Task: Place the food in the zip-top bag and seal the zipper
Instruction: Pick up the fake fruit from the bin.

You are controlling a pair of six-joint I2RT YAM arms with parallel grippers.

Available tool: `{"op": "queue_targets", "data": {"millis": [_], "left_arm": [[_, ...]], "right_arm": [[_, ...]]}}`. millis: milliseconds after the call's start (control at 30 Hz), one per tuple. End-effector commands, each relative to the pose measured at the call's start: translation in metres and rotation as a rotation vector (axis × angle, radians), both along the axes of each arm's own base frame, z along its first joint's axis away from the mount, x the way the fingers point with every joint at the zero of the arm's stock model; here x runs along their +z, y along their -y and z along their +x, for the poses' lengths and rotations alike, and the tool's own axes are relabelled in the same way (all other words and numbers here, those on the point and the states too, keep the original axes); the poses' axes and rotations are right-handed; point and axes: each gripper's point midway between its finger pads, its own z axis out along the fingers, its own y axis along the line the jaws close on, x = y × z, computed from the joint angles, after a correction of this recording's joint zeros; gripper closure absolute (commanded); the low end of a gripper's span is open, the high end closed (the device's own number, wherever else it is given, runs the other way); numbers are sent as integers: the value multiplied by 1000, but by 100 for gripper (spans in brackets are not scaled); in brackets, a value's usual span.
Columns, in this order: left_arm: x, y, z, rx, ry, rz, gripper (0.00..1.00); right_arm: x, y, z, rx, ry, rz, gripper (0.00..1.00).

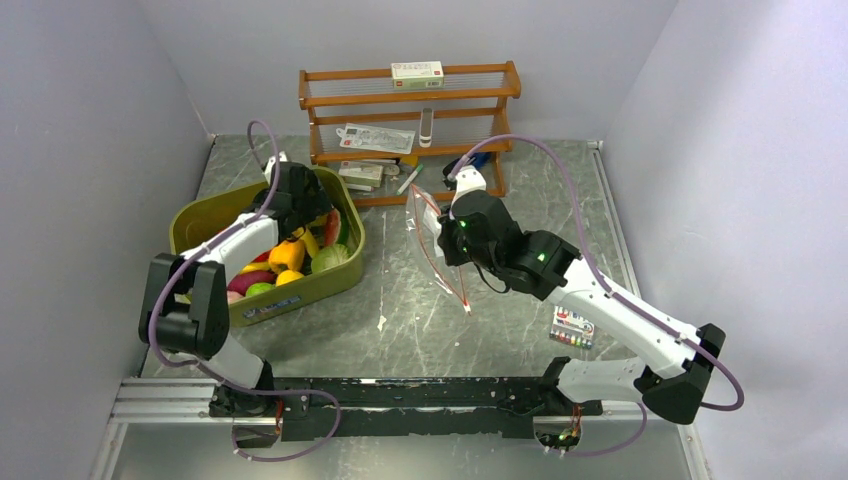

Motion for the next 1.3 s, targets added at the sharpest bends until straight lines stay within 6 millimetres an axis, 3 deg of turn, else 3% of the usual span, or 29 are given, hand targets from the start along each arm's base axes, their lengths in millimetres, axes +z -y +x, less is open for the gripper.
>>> {"op": "queue_targets", "data": {"millis": [0,167,333,433,900,1100,1267], "left_arm": [[2,-3,9,91,-12,-32,6],[-17,0,18,128,-56,-49,7],[-46,-1,18,168,-116,-55,20],[-50,-1,15,173,-106,-59,27],[-11,1,5,98,-26,-65,71],[12,1,-3,76,21,-72,75],[37,-3,-13,63,51,-54,75]], "right_arm": [[-1,-1,0,9,6,17,100],[-2,2,0,17,14,-11,100],[9,3,3,14,43,-12,100],[13,2,5,20,49,-19,100],[4,-5,7,21,23,-19,100],[6,-6,7,15,31,5,100],[-4,-13,3,9,-18,41,100]]}}
